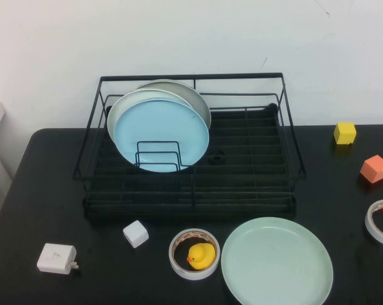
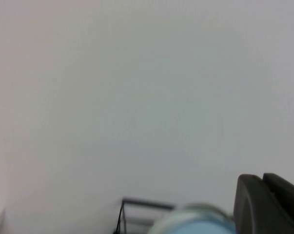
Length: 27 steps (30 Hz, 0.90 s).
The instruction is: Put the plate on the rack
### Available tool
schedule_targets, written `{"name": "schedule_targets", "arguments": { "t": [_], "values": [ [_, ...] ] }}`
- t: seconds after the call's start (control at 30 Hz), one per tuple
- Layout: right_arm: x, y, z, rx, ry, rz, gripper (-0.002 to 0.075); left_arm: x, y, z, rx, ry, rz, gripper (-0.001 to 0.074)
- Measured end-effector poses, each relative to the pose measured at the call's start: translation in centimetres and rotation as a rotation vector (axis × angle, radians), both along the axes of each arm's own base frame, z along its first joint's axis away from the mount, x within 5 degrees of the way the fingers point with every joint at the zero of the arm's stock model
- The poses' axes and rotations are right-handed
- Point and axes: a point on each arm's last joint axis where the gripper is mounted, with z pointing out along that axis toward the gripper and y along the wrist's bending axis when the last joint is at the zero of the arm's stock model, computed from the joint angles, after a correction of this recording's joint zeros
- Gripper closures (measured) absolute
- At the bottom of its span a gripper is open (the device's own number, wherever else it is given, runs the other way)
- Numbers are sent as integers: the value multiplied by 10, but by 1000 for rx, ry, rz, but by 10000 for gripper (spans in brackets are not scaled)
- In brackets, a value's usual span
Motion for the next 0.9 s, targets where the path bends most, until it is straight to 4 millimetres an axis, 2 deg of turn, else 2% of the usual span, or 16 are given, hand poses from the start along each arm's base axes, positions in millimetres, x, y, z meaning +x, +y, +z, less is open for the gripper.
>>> {"name": "schedule_targets", "arguments": {
  "t": [0.13,0.27,0.4,0.67,0.9],
  "values": [
    [18,9,-1,-3,299,96,728,11,-3,-11,23,145,-18,736],
    [47,24,-15,19,552,260,728,17,-5,-19,28,245,-33,736],
    [79,36,-32,42,710,395,728,21,-7,-25,-27,335,-57,736],
    [146,43,-88,34,1026,520,728,34,-20,-54,-195,728,-169,736],
    [195,43,-134,30,1183,531,728,46,-31,-62,-236,874,-258,736]
  ]
}}
